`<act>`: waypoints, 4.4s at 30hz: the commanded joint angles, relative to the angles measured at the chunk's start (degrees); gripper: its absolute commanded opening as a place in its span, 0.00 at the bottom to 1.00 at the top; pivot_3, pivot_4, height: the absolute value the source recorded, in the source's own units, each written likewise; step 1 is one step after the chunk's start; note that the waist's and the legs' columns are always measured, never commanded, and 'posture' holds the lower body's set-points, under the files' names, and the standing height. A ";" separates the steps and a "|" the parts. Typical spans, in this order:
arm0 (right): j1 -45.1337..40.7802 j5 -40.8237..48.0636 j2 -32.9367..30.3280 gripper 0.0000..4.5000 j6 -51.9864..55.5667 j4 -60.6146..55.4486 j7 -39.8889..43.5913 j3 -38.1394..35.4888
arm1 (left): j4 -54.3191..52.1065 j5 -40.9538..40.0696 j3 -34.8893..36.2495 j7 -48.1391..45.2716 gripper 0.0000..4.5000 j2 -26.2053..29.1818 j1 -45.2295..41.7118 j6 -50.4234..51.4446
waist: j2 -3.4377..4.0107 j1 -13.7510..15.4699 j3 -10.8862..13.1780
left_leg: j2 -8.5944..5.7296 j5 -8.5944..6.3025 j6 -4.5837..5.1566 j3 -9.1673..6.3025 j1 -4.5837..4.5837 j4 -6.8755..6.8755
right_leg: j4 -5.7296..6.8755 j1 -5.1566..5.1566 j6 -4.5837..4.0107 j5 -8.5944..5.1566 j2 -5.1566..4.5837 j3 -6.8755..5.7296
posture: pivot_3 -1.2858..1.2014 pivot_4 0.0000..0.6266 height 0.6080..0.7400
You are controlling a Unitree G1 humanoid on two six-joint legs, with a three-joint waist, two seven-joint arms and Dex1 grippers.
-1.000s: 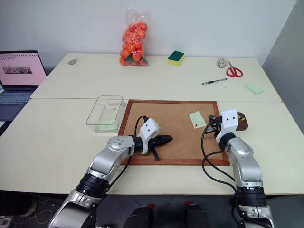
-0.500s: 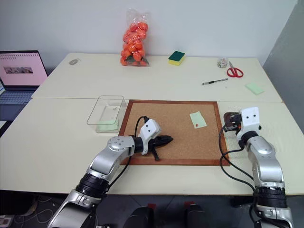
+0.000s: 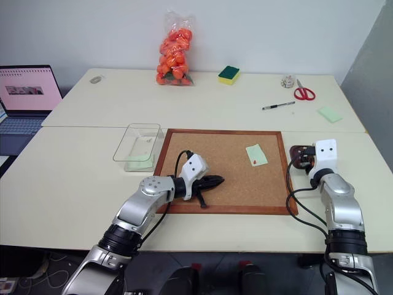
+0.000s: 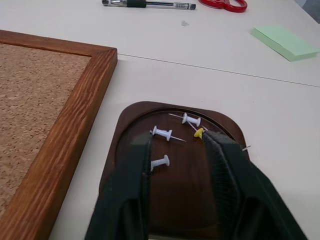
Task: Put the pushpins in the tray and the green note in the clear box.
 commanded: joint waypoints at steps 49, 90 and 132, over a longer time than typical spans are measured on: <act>2.73 1.76 11.45 0.12 -7.75 -6.10 8.84 12.45 | -0.85 -0.20 -0.63 -0.68 0.00 0.29 0.55 0.70 | 0.00 -0.01 0.00 | 0.02 0.00 0.00 -0.05 0.01 0.00 | 0.00 0.00 0.00 0.00 0.02 -0.04 | 0.52 0.24 1.00; 0.78 5.09 10.48 0.00 -3.46 -15.24 10.76 12.04 | 2.24 -5.51 8.96 5.69 0.20 -3.71 -6.31 2.37 | -0.02 -0.01 0.01 | 0.02 0.00 0.00 -0.10 -0.04 0.02 | 0.02 -0.04 0.00 0.00 0.02 -0.10 | 0.52 0.24 1.00; 2.61 17.60 4.80 0.00 16.09 -34.49 16.84 12.72 | 47.34 16.41 -1.78 -6.74 0.95 -0.36 -30.32 -63.99 | -0.05 -0.12 0.03 | 0.01 0.00 0.01 -0.11 -0.13 -0.01 | -0.03 -0.13 0.00 0.00 0.09 -0.12 | 0.52 0.24 1.00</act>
